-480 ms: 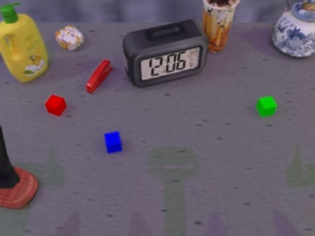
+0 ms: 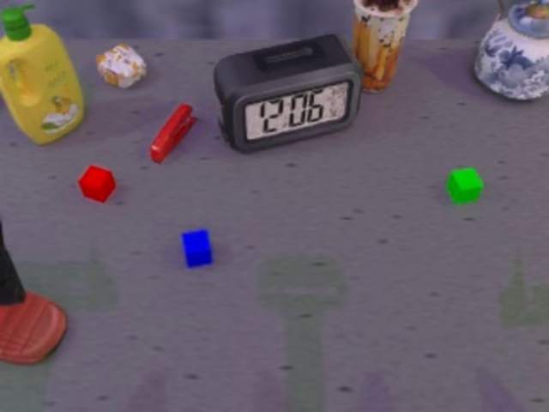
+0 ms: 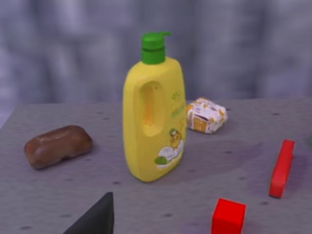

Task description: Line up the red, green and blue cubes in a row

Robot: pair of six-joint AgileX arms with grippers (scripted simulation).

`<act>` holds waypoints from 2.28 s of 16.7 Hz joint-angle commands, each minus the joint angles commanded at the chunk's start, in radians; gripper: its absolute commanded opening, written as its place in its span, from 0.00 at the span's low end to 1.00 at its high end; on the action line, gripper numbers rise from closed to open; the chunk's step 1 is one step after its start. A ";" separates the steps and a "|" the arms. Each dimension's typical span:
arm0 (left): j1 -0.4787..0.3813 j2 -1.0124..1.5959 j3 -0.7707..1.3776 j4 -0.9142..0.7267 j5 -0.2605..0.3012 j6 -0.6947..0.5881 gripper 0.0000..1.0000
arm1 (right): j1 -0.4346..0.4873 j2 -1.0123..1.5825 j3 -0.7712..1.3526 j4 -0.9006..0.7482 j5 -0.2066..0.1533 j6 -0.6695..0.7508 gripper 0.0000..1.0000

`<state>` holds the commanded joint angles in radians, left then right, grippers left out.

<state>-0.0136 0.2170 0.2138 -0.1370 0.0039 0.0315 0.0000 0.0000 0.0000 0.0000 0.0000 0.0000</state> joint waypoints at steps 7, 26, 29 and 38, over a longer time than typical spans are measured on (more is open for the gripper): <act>-0.025 0.710 0.606 -0.367 -0.003 0.088 1.00 | 0.000 0.000 0.000 0.000 0.000 0.000 1.00; -0.085 2.133 1.817 -1.114 0.001 0.271 1.00 | 0.000 0.000 0.000 0.000 0.000 0.000 1.00; -0.085 2.133 1.817 -1.114 0.001 0.271 1.00 | 0.000 0.000 0.000 0.000 0.000 0.000 1.00; -0.084 2.209 1.650 -0.862 0.002 0.274 1.00 | 0.000 0.000 0.000 0.000 0.000 0.000 1.00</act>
<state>-0.0972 2.4259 1.8636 -0.9987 0.0055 0.3050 0.0000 0.0000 0.0000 0.0000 0.0000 0.0000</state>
